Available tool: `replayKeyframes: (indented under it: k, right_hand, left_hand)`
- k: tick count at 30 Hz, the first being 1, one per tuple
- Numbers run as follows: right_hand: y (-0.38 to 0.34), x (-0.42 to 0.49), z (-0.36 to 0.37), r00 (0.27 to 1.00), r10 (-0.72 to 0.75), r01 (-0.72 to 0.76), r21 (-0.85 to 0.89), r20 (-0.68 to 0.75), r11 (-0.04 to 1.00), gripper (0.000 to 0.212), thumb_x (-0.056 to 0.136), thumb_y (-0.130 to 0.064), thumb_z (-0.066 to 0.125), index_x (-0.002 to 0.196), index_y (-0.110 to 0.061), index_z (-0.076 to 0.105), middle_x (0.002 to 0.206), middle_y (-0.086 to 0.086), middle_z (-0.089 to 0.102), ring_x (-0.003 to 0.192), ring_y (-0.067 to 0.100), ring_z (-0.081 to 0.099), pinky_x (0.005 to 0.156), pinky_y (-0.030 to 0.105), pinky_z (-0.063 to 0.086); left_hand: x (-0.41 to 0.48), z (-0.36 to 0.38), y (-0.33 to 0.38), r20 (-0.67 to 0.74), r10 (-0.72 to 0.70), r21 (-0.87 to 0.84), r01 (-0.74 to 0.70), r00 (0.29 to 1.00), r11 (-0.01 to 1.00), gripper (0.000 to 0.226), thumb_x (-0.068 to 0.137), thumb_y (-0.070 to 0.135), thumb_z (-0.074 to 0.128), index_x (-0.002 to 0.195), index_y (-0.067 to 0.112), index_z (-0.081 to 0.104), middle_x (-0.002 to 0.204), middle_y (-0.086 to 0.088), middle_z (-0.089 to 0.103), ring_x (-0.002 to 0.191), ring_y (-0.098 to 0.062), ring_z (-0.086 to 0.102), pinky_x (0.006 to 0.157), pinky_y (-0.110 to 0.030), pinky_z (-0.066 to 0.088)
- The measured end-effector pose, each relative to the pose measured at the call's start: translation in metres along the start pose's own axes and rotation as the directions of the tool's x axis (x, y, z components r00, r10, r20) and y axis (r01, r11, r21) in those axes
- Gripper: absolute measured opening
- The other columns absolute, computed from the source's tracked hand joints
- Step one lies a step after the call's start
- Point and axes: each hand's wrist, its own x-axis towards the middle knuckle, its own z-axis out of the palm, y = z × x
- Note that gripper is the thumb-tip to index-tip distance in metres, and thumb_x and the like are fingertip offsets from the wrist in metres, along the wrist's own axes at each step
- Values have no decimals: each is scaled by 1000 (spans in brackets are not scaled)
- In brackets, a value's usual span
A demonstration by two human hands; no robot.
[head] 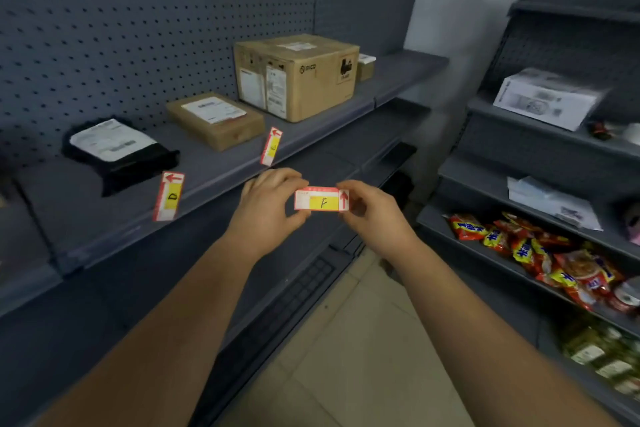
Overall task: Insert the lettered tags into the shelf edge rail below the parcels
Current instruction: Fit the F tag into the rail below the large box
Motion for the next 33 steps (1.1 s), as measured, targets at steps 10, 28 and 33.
replayKeyframes:
  k: [10, 28, 33]
  right_hand:
    - [125, 56, -87, 999, 47, -46, 99, -10, 994, 42, 84, -11, 68, 122, -27, 61, 104, -10, 62, 91, -5, 55, 83, 14, 42]
    - [298, 211, -163, 989, 3, -37, 223, 151, 974, 42, 84, -9, 69, 117, -35, 61, 101, -14, 63, 91, -3, 58, 82, 17, 47]
    - [309, 283, -155, 974, -70, 17, 242, 215, 970, 43, 82, -3, 69, 115, -31, 63, 96, -8, 64, 81, -6, 58, 77, 13, 45]
  left_hand:
    - [114, 103, 62, -36, 5, 28, -4, 999, 1000, 44, 79, 35, 69, 121, 27, 57, 126, 11, 50, 119, -11, 40, 95, -29, 22]
    - [276, 237, 86, -89, -147, 106, 156, 985, 982, 45, 77, 37, 70, 119, 28, 58, 126, 11, 51, 120, -9, 40, 101, -39, 29]
    - [322, 249, 51, -137, -189, 81, 201, 972, 976, 43, 77, 35, 72, 117, 26, 60, 126, 8, 52, 120, -12, 43, 100, -39, 29]
